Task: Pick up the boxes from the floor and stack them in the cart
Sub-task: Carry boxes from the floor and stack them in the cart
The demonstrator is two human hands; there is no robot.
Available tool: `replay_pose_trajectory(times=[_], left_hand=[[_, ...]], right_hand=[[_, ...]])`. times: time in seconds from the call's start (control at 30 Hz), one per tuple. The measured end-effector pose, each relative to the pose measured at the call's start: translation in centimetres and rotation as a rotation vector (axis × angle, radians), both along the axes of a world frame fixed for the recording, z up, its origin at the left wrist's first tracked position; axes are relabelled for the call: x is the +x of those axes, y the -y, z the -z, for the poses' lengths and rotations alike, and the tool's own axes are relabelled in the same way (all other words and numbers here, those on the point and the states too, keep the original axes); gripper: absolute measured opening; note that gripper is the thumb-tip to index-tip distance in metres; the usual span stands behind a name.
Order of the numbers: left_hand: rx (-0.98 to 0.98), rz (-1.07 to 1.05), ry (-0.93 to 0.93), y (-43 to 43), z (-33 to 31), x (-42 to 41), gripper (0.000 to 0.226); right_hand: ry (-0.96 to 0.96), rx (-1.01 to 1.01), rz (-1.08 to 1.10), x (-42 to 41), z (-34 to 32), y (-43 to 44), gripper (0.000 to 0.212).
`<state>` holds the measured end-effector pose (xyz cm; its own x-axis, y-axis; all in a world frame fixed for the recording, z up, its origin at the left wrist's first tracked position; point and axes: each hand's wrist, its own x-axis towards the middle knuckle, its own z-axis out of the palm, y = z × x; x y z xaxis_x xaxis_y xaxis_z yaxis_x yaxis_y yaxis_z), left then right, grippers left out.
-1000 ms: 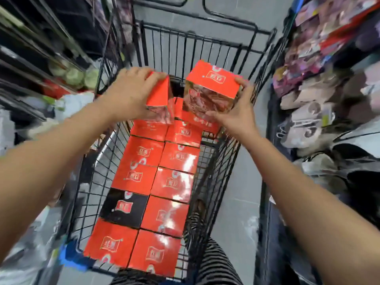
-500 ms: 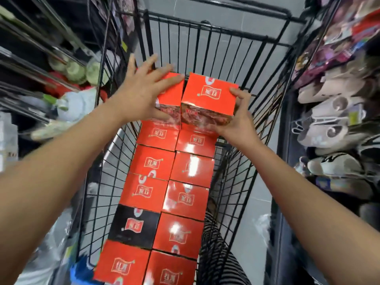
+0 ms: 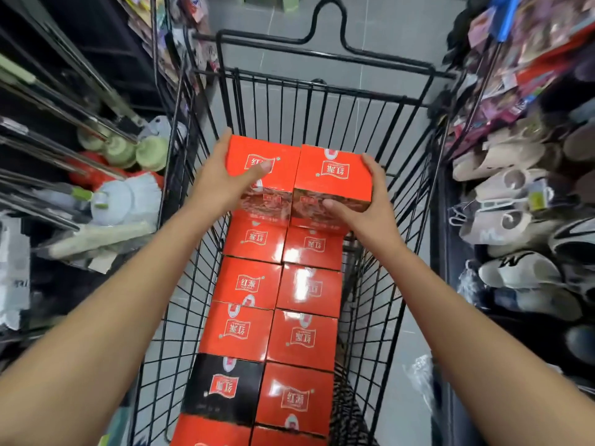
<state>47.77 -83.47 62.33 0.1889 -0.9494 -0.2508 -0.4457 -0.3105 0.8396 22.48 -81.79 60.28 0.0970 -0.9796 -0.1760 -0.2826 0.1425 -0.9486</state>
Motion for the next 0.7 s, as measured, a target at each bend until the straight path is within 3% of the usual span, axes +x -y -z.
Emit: replay_pose_trajectory(times=[0.2, 0.43, 0.7], left_hand=[[0.039, 0.026, 0.035, 0.4, 0.7, -0.3, 0.116], [0.068, 0.019, 0.019, 0.7, 0.9, 0.3, 0.116], [0.036, -0.052, 0.01, 0.9, 1.5, 0.6, 0.095]], right_hand=[[-0.024, 0.013, -0.048, -0.7, -0.5, 1.1, 0.093], [0.006, 0.037, -0.046, -0.5, 0.0, 0.6, 0.092], [0.005, 0.041, -0.039, 0.1, 0.3, 0.8, 0.09]])
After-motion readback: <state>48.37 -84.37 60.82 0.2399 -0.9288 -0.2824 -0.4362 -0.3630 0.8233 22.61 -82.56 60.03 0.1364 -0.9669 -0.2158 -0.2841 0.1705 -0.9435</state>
